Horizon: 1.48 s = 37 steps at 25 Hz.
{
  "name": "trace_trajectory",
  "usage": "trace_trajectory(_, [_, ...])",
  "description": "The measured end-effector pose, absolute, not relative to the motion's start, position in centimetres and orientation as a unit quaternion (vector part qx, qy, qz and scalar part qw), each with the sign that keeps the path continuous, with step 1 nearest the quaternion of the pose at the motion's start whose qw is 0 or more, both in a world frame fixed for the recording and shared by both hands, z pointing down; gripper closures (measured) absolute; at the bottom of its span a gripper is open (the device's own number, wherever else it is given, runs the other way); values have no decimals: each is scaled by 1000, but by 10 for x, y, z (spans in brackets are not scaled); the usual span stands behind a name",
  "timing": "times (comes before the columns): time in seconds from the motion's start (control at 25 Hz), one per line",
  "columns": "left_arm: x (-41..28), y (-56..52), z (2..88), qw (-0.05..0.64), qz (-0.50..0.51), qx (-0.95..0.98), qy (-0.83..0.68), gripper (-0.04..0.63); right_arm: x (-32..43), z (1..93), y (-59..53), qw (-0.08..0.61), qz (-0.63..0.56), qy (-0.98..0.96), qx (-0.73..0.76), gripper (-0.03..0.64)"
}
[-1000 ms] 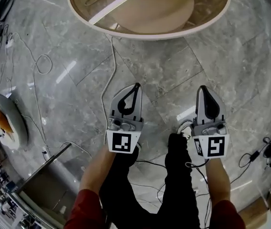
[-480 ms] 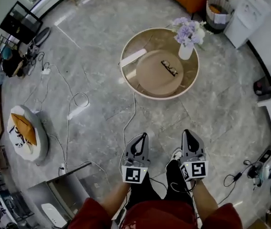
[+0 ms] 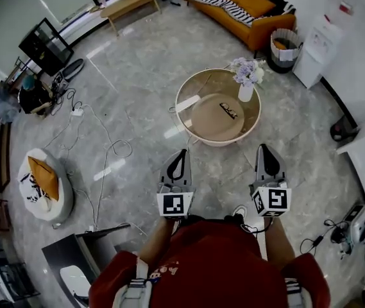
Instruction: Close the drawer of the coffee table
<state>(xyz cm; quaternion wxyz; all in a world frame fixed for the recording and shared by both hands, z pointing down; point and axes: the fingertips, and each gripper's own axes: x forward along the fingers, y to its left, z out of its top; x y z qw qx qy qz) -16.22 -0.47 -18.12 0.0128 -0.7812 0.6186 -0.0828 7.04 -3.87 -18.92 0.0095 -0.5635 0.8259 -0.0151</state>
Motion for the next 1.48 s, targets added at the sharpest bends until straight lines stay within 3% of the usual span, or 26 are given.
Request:
trace_trajectory(0.32, [-182,-12,-222,75,-67,-778,620,583,62,-211,-37,1,29,818,-575,594])
trace_trajectory(1.48, [-211,-9,-211,63,-52,-763,641,583,41,-203,-50,-13,15,826,-563,594])
